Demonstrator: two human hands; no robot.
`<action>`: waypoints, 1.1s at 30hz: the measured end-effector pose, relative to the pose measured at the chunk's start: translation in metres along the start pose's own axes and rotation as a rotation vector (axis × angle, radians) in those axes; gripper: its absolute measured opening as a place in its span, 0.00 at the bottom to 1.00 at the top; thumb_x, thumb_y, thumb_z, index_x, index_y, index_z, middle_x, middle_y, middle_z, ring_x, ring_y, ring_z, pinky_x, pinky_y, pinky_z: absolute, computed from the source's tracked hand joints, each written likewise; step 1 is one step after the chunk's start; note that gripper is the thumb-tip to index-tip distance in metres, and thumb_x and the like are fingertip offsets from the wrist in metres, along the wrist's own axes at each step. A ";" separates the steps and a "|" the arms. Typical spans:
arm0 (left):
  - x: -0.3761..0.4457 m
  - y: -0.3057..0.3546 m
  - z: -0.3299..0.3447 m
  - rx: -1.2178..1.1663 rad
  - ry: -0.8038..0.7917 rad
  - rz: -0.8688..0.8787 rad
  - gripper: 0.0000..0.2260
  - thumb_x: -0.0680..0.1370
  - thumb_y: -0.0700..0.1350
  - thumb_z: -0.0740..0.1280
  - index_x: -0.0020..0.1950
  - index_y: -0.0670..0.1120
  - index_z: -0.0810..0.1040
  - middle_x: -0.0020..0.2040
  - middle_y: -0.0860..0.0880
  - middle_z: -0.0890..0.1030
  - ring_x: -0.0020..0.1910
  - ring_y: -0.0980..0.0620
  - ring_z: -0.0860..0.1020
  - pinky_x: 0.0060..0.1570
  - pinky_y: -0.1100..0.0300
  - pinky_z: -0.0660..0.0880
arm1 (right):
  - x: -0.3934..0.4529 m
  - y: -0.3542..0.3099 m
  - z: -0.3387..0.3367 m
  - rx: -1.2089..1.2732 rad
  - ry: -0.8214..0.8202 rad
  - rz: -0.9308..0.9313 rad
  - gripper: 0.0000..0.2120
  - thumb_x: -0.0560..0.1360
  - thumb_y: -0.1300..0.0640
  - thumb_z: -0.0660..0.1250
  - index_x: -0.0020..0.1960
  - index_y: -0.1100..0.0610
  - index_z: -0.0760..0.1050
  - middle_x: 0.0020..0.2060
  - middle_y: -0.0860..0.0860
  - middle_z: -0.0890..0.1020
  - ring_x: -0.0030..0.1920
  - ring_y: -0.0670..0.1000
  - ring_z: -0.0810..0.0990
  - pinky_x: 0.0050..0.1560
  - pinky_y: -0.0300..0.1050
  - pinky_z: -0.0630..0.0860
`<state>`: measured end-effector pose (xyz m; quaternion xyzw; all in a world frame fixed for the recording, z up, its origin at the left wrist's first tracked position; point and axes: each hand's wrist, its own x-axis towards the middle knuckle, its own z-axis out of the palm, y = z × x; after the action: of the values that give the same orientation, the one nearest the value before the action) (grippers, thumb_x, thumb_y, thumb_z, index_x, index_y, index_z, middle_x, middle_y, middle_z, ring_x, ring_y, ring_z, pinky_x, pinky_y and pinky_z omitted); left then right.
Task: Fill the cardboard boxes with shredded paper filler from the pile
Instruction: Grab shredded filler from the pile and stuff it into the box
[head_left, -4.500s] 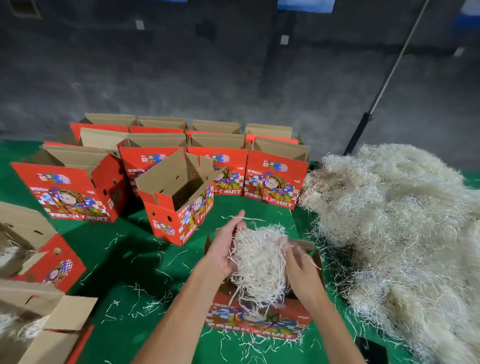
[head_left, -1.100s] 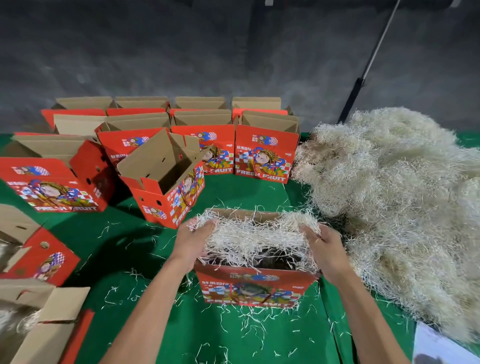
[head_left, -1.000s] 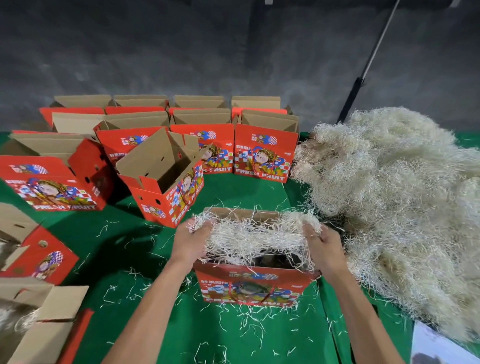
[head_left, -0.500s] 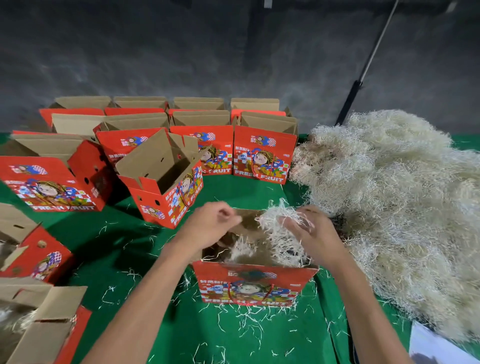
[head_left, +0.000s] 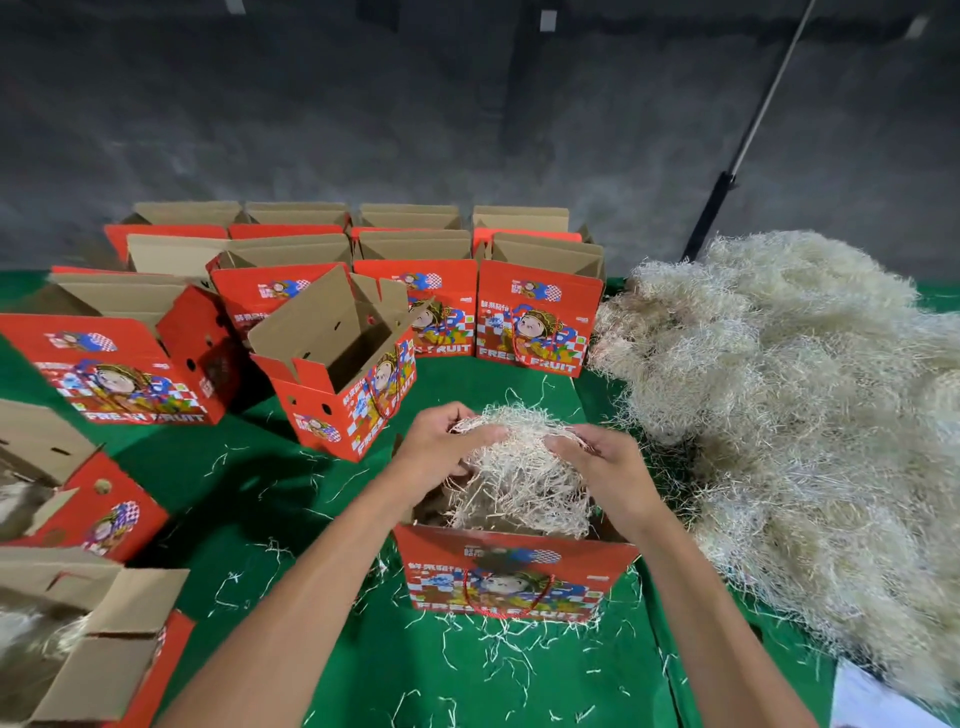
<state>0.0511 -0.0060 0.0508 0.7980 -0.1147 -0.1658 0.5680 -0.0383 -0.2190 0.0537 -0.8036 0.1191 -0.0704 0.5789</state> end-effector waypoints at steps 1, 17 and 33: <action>0.001 -0.004 -0.003 -0.044 -0.017 -0.032 0.27 0.61 0.68 0.78 0.52 0.54 0.80 0.56 0.52 0.81 0.38 0.58 0.80 0.35 0.60 0.80 | 0.001 0.002 0.000 -0.004 -0.002 -0.003 0.13 0.72 0.43 0.73 0.54 0.48 0.82 0.54 0.45 0.84 0.53 0.45 0.83 0.52 0.33 0.78; -0.005 -0.038 -0.028 -0.184 -0.114 -0.179 0.34 0.61 0.61 0.82 0.61 0.47 0.80 0.55 0.56 0.84 0.56 0.61 0.80 0.63 0.53 0.70 | 0.007 0.032 -0.003 0.285 -0.047 0.245 0.44 0.67 0.40 0.77 0.74 0.60 0.63 0.58 0.40 0.70 0.60 0.48 0.71 0.64 0.48 0.66; -0.009 -0.056 -0.047 -0.492 -0.074 -0.324 0.37 0.61 0.55 0.83 0.64 0.41 0.77 0.59 0.50 0.79 0.61 0.53 0.73 0.49 0.58 0.75 | 0.003 0.029 0.003 0.257 0.247 0.342 0.31 0.71 0.39 0.72 0.65 0.58 0.72 0.51 0.56 0.82 0.52 0.55 0.82 0.59 0.59 0.77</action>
<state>0.0610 0.0564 0.0136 0.6378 0.0371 -0.3064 0.7057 -0.0381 -0.2257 0.0248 -0.6770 0.3133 -0.0835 0.6607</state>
